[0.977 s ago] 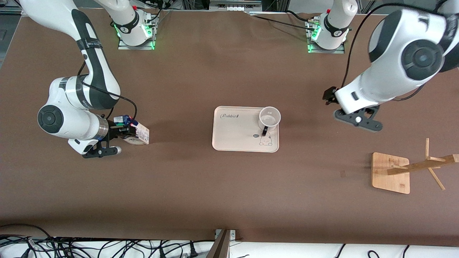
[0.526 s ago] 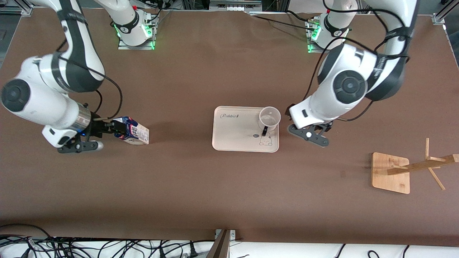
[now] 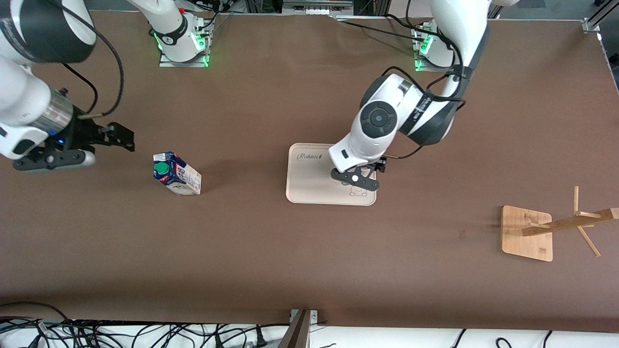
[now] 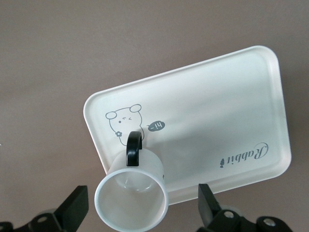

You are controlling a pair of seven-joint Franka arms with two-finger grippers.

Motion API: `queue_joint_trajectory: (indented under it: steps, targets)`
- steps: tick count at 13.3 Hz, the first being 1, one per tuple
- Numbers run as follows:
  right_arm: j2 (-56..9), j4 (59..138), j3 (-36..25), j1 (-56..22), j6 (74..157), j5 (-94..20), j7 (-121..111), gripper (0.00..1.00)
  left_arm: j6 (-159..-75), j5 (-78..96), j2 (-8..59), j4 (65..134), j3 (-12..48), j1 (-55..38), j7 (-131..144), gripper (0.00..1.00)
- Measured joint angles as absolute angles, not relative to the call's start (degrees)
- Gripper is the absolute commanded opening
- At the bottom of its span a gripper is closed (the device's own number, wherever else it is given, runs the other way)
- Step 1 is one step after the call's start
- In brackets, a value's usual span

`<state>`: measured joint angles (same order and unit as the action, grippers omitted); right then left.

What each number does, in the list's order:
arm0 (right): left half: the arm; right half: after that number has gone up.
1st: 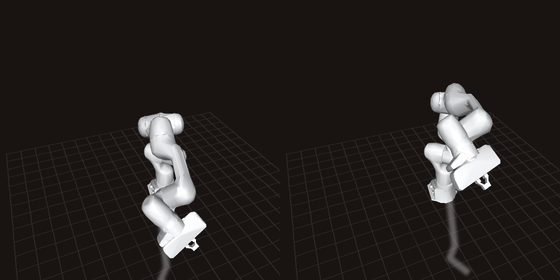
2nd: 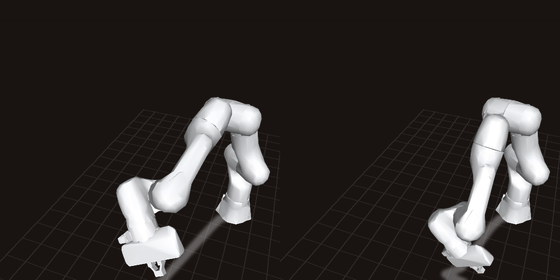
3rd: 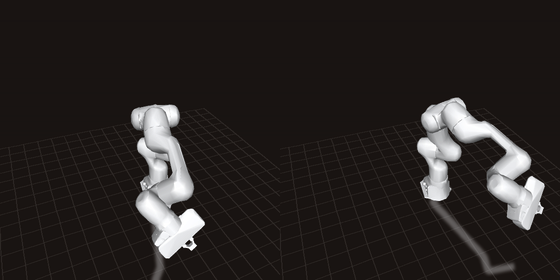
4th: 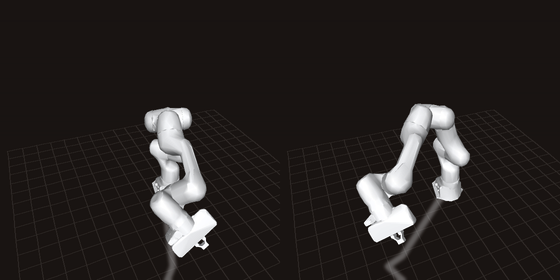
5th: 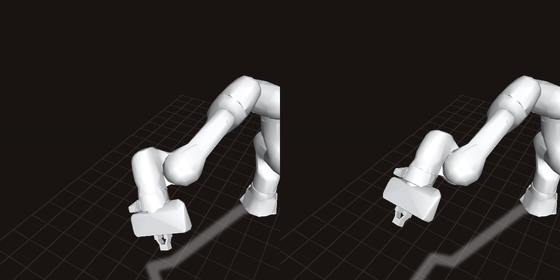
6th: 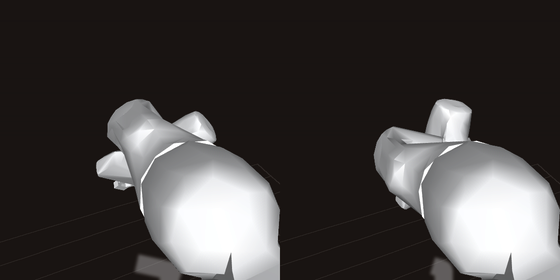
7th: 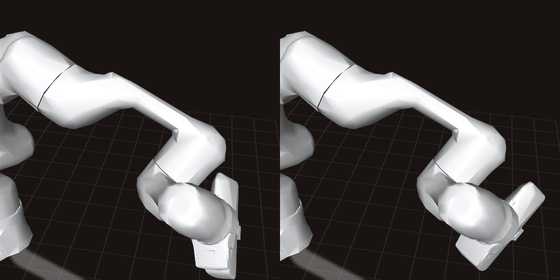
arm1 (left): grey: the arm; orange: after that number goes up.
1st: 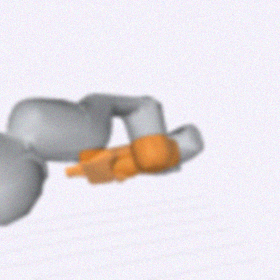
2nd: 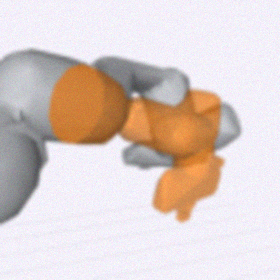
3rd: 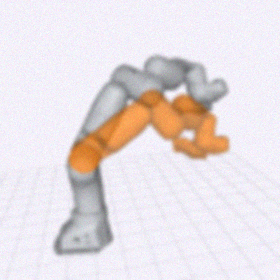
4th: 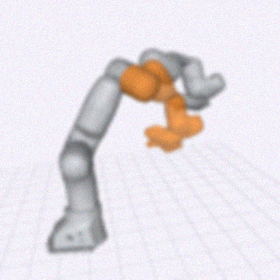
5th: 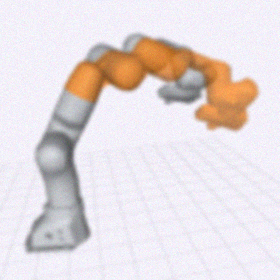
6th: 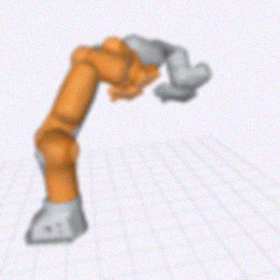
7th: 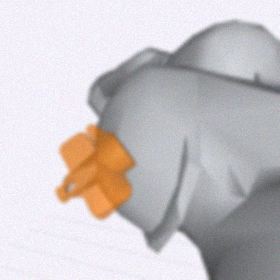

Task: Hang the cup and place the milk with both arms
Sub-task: 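Set the carton down while the left gripper reaches the white mug, then grasp the white mug by its rim with the left gripper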

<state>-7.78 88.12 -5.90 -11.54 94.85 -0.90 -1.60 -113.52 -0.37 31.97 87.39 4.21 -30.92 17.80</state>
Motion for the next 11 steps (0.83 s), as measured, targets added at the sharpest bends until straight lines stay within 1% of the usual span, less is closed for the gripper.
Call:
queue_joint_trajectory:
  steps: [2, 4, 6, 9, 10, 11]
  targets:
    - [-6.1, 88.1, -6.9, -11.5, 93.4, -0.6, -2.3, 1.00, -113.5, -2.1, 32.7, 87.6, 4.2, -31.6, 18.8, 1.00]
    - [-5.8, 87.8, -7.3, -11.5, 93.4, -0.5, -2.3, 1.00, -113.5, -2.3, 32.9, 88.0, 4.1, -31.7, 19.0, 1.00]
    - [-5.7, 86.7, -7.4, -11.5, 93.4, -0.5, -2.3, 1.00, -113.4, -2.3, 32.9, 89.9, 4.0, -31.7, 19.0, 1.00]
    - [-5.7, 86.0, -7.4, -11.5, 90.7, -0.5, -2.3, 1.00, -113.4, -2.3, 33.3, 93.1, 4.1, -32.6, 19.1, 1.00]
    - [-5.7, 86.0, -7.9, -11.5, 90.4, -0.5, -2.3, 1.00, -113.7, -2.3, 33.8, 93.4, 4.1, -33.1, 19.2, 0.94]
    - [-5.7, 86.0, -8.3, -11.5, 90.1, -0.5, -2.4, 1.00, -114.4, -2.3, 34.4, 93.5, 4.1, -33.5, 19.4, 0.84]
